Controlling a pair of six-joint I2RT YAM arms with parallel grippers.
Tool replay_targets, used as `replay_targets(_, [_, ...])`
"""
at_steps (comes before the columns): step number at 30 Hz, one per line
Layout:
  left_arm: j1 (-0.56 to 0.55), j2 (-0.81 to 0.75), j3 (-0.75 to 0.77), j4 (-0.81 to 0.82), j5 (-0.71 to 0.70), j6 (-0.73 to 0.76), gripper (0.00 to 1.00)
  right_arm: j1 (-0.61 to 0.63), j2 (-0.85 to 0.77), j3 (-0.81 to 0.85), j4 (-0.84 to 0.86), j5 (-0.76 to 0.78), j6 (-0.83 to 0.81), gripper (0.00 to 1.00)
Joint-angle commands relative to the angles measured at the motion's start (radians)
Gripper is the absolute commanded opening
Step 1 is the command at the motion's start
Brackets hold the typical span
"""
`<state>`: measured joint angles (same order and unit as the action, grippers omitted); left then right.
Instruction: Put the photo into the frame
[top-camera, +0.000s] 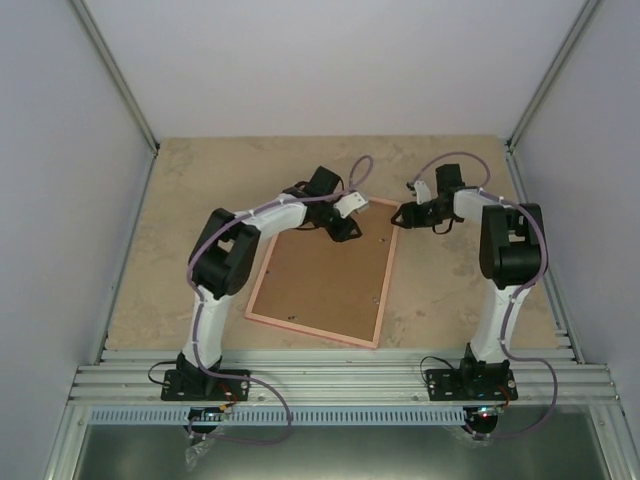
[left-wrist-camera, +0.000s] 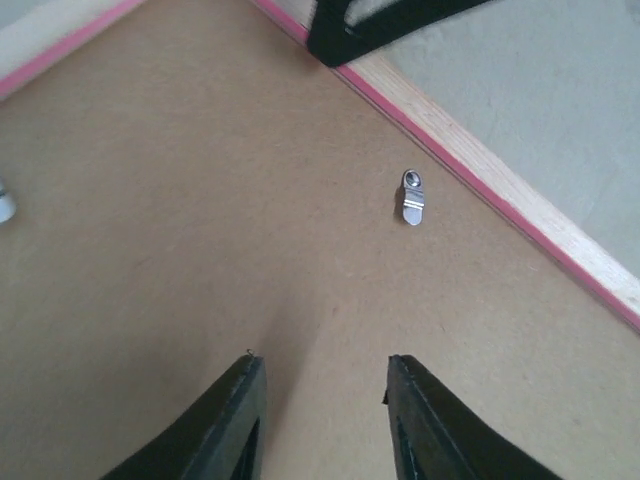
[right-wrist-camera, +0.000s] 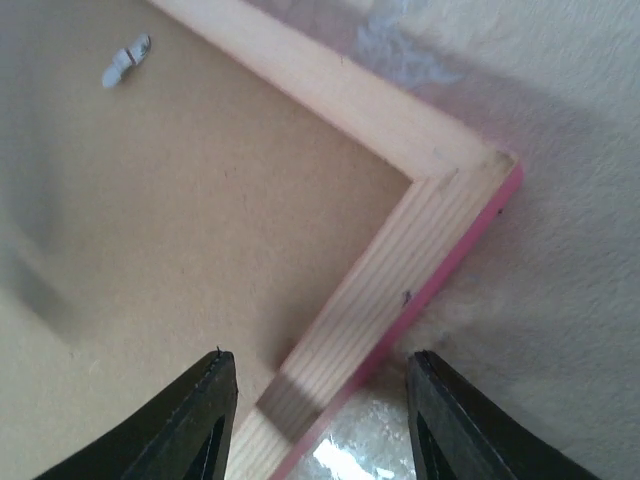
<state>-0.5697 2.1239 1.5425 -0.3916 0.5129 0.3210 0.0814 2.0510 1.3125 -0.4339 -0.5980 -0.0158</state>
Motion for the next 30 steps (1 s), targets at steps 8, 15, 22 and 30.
replay_targets(8, [-0.082, 0.157, 0.150, 0.068, -0.132, -0.029, 0.19, 0.044, 0.058, -0.046, 0.017, 0.153, 0.078, 0.46])
replay_targets(15, [-0.142, 0.207, 0.198, 0.029, -0.166, 0.033, 0.16, 0.061, 0.067, -0.041, -0.006, 0.224, 0.110, 0.45])
replay_targets(22, [-0.183, 0.213, 0.161, -0.010, -0.173, 0.102, 0.12, 0.061, 0.053, -0.075, -0.051, 0.197, 0.135, 0.31])
replay_targets(30, [-0.196, 0.231, 0.163, 0.009, -0.183, 0.073, 0.11, 0.075, 0.064, -0.064, -0.054, 0.157, 0.148, 0.07])
